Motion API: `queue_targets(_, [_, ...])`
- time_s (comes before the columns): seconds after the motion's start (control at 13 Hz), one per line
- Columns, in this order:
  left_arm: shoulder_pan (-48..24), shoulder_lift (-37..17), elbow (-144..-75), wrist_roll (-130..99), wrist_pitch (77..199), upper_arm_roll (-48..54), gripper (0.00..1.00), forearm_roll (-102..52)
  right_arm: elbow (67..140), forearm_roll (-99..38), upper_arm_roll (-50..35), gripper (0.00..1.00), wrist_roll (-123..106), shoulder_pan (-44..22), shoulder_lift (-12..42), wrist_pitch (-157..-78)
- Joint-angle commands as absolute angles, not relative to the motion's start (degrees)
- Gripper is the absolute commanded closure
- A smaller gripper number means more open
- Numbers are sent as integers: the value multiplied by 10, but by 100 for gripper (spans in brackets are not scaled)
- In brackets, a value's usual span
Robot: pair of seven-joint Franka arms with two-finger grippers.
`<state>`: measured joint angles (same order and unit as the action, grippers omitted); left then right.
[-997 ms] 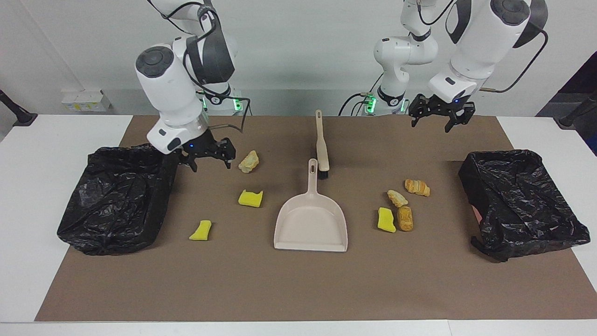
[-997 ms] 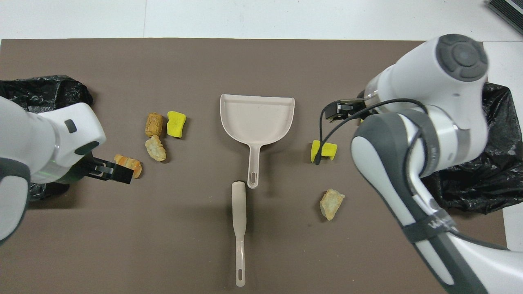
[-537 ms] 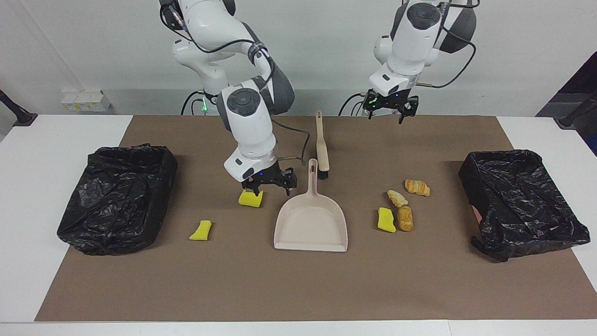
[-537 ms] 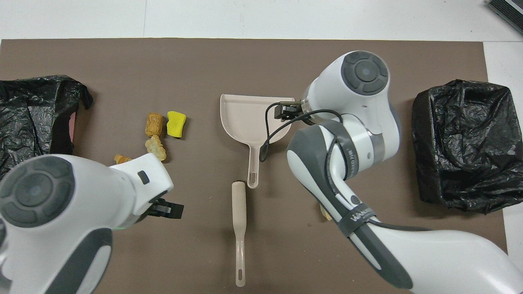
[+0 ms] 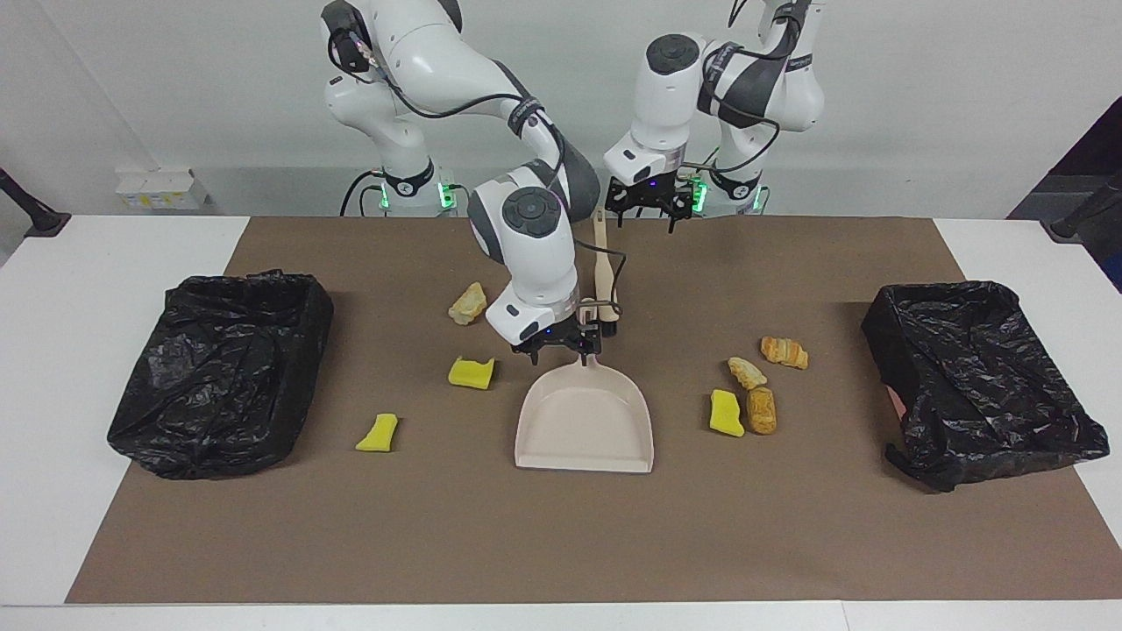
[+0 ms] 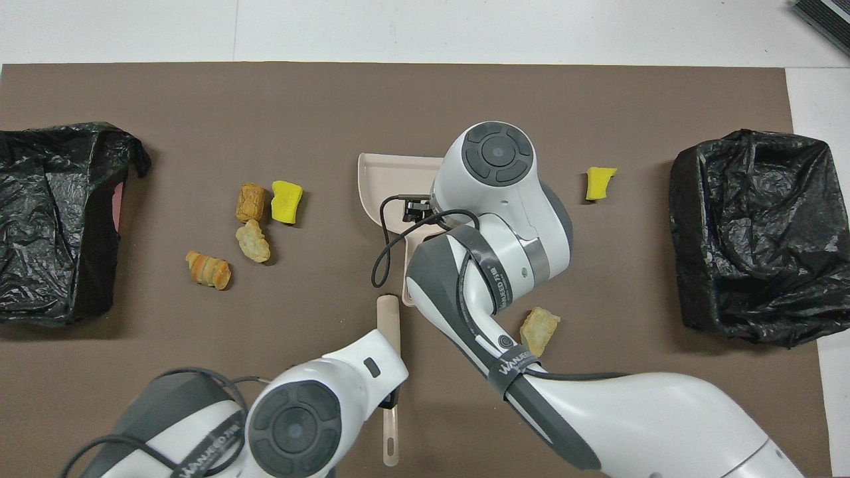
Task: Sweep and dump trash in bin
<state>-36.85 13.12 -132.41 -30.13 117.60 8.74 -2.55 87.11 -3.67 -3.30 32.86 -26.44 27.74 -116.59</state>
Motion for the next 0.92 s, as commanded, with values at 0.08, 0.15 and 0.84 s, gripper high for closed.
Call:
queue_targets(0.08, [-423, 103, -1371, -341, 1248, 76, 0, -31, 886, -48, -56, 15, 329, -264, 278, -1150])
queue_targets(0.15, [-435, 86, -1374, -365, 1270, 76, 0, -31, 886, -49, -64, 16, 329, -264, 279, -1142])
queue_targets(0.84, [-476, 76, -1414, -424, 1317, 76, 8, -31, 934, -47, -76, 81, 297, -285, 258, -1109])
